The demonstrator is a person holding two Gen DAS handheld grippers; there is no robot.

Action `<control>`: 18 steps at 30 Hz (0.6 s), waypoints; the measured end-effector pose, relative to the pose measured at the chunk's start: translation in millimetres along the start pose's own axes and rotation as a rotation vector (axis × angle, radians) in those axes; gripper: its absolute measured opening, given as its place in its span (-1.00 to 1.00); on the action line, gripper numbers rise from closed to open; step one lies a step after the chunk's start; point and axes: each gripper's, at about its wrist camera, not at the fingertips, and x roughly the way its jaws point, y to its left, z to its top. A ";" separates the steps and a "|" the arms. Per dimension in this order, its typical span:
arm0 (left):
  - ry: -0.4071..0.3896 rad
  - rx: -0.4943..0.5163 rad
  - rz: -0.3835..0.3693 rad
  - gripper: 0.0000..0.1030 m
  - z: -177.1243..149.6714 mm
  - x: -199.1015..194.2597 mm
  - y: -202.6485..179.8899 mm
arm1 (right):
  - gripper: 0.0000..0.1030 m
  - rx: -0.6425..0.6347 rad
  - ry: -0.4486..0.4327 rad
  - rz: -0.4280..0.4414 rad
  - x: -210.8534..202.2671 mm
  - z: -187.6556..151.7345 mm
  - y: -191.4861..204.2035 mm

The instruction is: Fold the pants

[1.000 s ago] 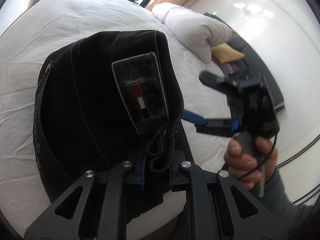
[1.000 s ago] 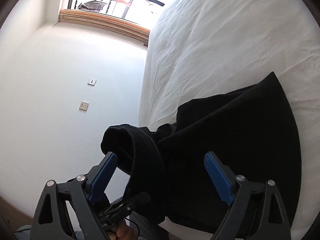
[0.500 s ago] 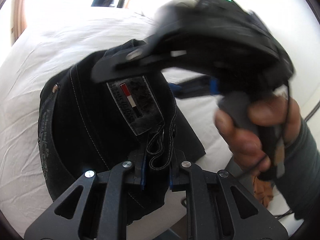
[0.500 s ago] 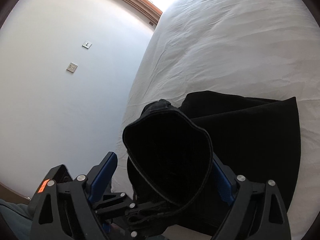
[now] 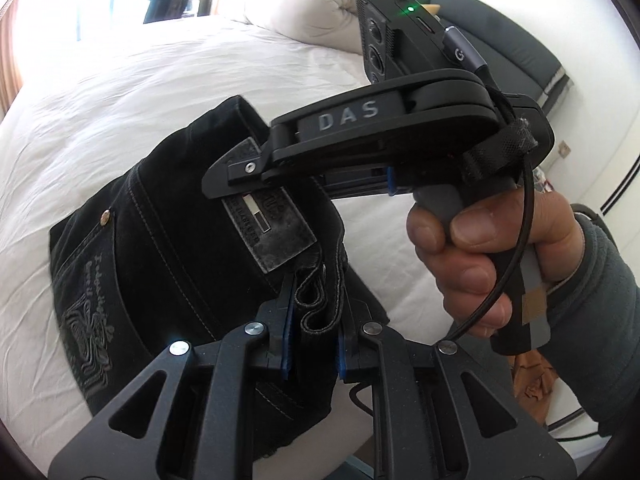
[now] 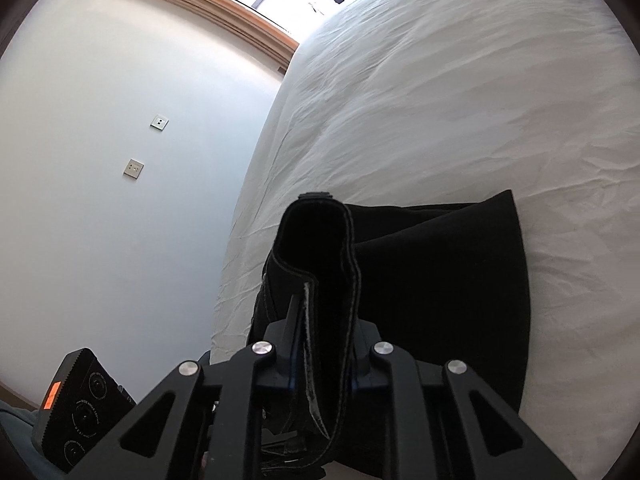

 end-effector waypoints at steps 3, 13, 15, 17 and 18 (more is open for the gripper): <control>0.023 -0.008 -0.008 -0.73 10.9 13.4 -1.4 | -0.66 0.008 0.001 -0.015 -1.7 5.4 -18.2; 0.101 -0.001 0.005 -0.73 9.3 67.0 -13.0 | -0.67 0.095 0.062 -0.012 16.9 16.3 -90.6; 0.100 0.002 0.008 -0.73 9.8 66.7 -18.8 | -0.67 0.092 0.054 -0.007 18.2 15.8 -93.2; 0.097 0.007 0.013 -0.73 13.5 66.2 -23.3 | -0.67 0.084 0.050 -0.015 17.6 15.1 -93.3; 0.093 0.010 0.016 -0.73 13.3 70.4 -26.1 | -0.67 0.075 0.049 -0.022 16.7 15.6 -93.5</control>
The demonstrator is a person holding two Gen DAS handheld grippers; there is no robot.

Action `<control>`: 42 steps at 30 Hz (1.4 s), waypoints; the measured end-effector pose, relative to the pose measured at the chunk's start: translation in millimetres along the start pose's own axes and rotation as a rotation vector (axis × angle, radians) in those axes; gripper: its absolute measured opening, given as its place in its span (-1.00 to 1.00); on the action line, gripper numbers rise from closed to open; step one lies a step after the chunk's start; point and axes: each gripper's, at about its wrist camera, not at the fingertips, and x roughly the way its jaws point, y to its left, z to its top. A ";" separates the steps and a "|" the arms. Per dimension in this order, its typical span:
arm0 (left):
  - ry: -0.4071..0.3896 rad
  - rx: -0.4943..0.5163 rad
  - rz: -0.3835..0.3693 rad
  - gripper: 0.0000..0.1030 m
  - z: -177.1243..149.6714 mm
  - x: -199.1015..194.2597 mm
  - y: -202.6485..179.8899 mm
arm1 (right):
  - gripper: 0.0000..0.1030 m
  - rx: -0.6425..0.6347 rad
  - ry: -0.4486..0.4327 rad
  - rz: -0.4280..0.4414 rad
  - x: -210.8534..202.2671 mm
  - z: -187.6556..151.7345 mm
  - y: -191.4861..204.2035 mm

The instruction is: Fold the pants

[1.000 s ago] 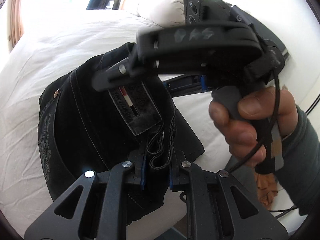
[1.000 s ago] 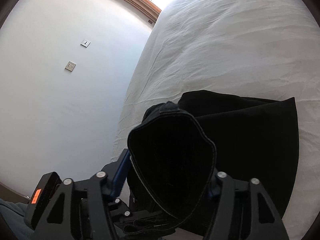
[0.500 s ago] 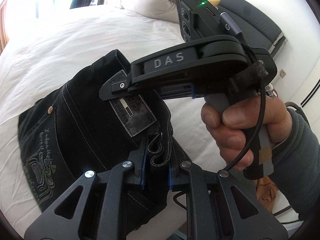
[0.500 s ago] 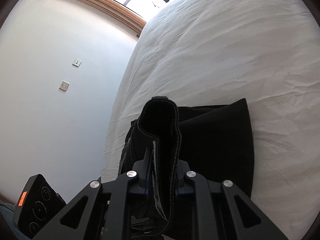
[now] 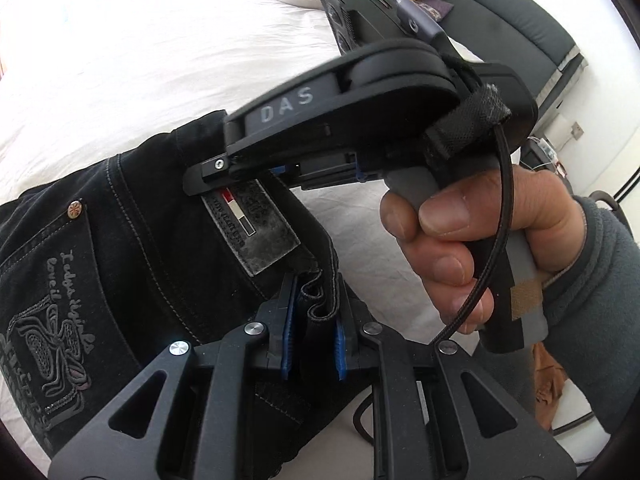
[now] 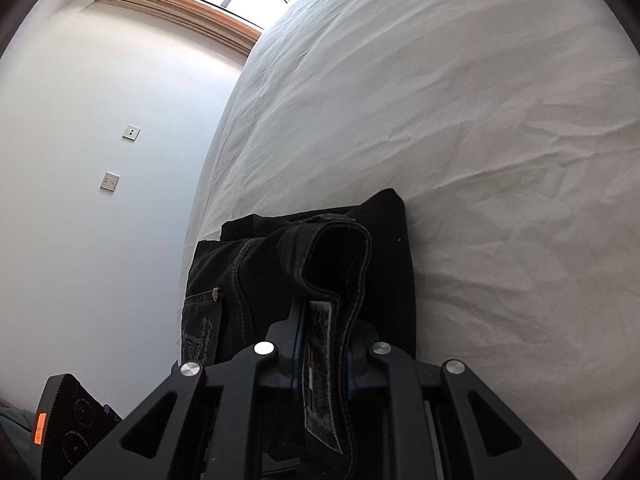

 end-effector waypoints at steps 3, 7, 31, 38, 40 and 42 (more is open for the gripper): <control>-0.011 0.000 0.003 -0.73 0.1 25.8 -12.7 | -0.67 -0.015 -0.005 -0.018 -2.5 1.4 4.1; -0.020 0.002 0.000 -0.73 -6.3 39.1 -13.4 | -0.67 -0.018 -0.010 -0.033 -4.1 5.2 8.2; -0.219 -0.300 -0.002 0.58 -59.4 -93.5 105.4 | 0.32 0.004 -0.187 0.090 -72.7 -83.1 62.0; -0.154 -0.324 0.029 0.58 -68.5 -58.3 133.6 | -0.44 0.148 -0.127 -0.070 -37.0 -119.2 15.4; -0.169 -0.313 0.007 0.58 -64.4 -63.0 132.7 | -0.43 0.154 -0.130 -0.088 -44.5 -121.7 16.9; -0.206 -0.290 0.010 0.58 -52.2 -71.8 132.5 | -0.36 0.143 -0.120 -0.117 -49.8 -121.7 23.1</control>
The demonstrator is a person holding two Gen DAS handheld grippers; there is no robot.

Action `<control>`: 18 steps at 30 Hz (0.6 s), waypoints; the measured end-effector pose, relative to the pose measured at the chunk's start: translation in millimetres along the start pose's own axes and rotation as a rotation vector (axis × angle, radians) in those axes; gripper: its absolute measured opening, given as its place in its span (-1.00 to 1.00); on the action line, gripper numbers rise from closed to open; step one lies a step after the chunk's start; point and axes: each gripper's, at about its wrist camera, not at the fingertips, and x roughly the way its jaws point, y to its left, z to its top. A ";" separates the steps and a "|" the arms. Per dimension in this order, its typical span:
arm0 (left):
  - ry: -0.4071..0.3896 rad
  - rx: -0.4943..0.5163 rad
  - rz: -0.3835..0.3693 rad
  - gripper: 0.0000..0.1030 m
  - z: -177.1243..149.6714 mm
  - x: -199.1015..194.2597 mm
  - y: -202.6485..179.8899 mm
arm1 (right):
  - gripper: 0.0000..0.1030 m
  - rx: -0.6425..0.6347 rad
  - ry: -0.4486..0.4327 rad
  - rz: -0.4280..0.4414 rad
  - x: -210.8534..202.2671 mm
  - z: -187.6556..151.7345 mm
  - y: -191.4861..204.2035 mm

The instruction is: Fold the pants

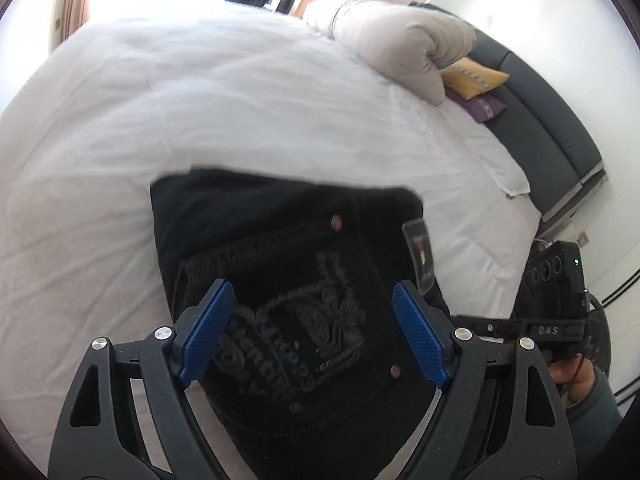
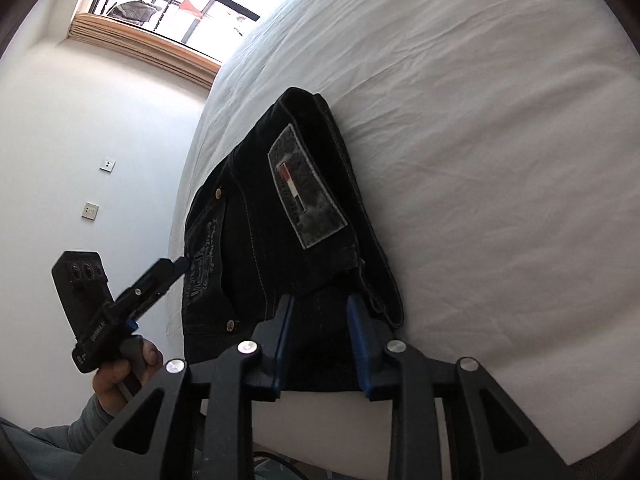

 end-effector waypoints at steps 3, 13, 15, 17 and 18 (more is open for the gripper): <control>-0.008 0.019 0.019 0.58 18.0 7.6 4.4 | -0.06 -0.038 -0.028 0.022 -10.7 4.7 20.4; 0.117 0.033 0.127 0.58 50.7 88.3 34.8 | 0.22 0.009 -0.012 0.035 44.7 31.7 28.8; 0.083 0.017 0.113 0.58 52.0 72.6 35.3 | 0.23 0.007 -0.026 0.062 33.5 30.1 34.0; 0.041 -0.009 0.083 0.58 47.7 51.6 33.8 | 0.23 -0.029 -0.039 0.097 21.2 27.3 45.3; 0.012 -0.026 0.050 0.58 41.1 36.2 32.0 | 0.23 -0.052 -0.045 0.133 14.3 24.4 52.4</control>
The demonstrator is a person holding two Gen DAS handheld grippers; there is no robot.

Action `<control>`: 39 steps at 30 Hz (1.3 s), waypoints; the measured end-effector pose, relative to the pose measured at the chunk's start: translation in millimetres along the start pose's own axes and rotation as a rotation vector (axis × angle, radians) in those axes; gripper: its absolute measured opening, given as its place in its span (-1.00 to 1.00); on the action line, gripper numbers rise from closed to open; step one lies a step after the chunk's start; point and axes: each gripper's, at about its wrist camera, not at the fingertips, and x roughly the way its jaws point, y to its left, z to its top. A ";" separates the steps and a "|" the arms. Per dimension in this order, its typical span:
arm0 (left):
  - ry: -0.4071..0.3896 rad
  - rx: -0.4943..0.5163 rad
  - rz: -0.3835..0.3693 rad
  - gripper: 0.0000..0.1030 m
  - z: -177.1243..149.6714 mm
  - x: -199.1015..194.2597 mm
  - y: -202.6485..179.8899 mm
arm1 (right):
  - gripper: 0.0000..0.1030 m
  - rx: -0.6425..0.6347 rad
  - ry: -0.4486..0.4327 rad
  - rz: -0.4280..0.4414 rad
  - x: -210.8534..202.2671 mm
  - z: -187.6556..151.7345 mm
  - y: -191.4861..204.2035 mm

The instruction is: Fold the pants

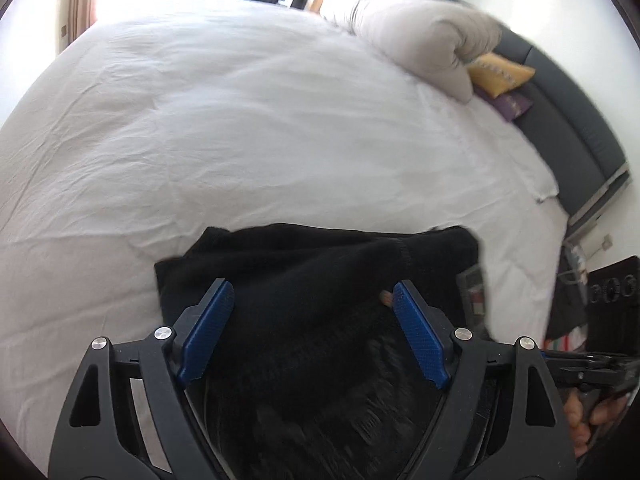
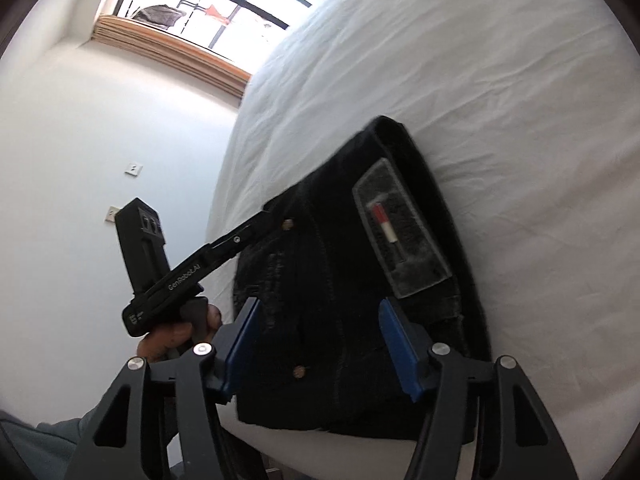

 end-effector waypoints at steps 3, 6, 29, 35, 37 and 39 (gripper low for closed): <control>-0.002 0.022 -0.048 0.58 -31.0 -23.8 -10.0 | 0.33 -0.033 0.013 0.061 -9.0 -13.6 11.7; 0.002 0.124 -0.010 0.58 -64.4 -18.5 -20.8 | 0.36 0.047 0.085 0.011 4.6 -39.2 -24.1; -0.070 0.042 0.008 0.63 -69.9 -49.7 -2.7 | 0.48 0.068 -0.069 0.054 20.6 47.8 -22.4; -0.090 -0.190 0.012 0.98 -63.0 -76.6 50.3 | 0.55 -0.025 -0.048 -0.070 -15.6 33.7 -31.8; -0.045 -0.236 0.008 0.98 -66.3 -70.9 62.3 | 0.55 0.022 -0.031 -0.089 -18.0 33.5 -53.5; 0.025 -0.251 0.004 0.98 -68.8 -56.2 66.8 | 0.55 0.047 -0.014 -0.080 -14.8 34.1 -67.1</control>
